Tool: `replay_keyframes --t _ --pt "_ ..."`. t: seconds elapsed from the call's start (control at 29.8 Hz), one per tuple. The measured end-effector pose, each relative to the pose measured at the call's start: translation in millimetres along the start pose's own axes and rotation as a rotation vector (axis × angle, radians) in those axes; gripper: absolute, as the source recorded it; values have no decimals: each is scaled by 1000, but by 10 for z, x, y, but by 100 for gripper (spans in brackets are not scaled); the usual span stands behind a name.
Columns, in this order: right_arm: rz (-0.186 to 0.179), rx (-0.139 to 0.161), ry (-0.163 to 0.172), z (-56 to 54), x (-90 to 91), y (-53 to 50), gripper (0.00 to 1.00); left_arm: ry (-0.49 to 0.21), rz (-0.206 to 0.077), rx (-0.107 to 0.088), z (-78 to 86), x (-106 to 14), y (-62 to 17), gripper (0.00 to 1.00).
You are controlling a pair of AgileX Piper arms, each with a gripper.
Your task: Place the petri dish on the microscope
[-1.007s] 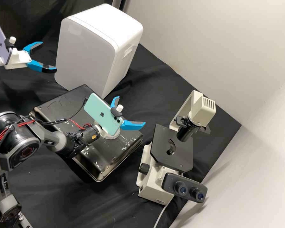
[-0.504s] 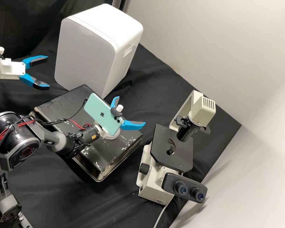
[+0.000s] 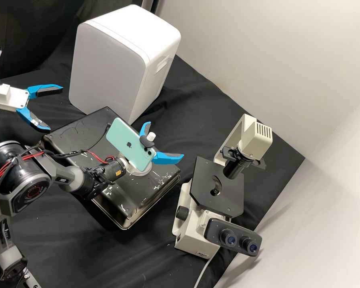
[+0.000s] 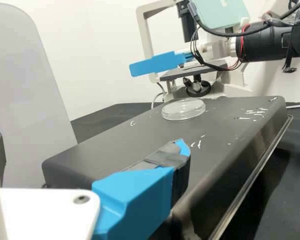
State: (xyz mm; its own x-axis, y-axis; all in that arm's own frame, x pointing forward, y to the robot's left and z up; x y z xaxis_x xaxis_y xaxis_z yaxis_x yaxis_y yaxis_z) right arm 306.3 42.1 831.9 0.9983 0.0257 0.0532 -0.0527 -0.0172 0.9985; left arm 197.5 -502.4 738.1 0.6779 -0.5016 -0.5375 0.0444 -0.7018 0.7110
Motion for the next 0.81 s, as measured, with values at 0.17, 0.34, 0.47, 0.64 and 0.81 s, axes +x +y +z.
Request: replay_keyframes --t 0.17,0.34,0.47,0.64,0.81 --pt "0 0 0 0 0 0 100 -2 -3 -7 0 2 -7 100" --pt "0 0 0 0 0 0 100 -18 -10 -47 2 6 -10 100" --pt "0 0 0 0 0 0 100 -30 -18 -85 -6 23 -21 100" --pt "0 0 0 0 0 0 100 -47 -24 -131 -18 39 -15 100" --pt "0 0 0 0 0 0 100 -46 -25 -157 -19 40 -18 100"
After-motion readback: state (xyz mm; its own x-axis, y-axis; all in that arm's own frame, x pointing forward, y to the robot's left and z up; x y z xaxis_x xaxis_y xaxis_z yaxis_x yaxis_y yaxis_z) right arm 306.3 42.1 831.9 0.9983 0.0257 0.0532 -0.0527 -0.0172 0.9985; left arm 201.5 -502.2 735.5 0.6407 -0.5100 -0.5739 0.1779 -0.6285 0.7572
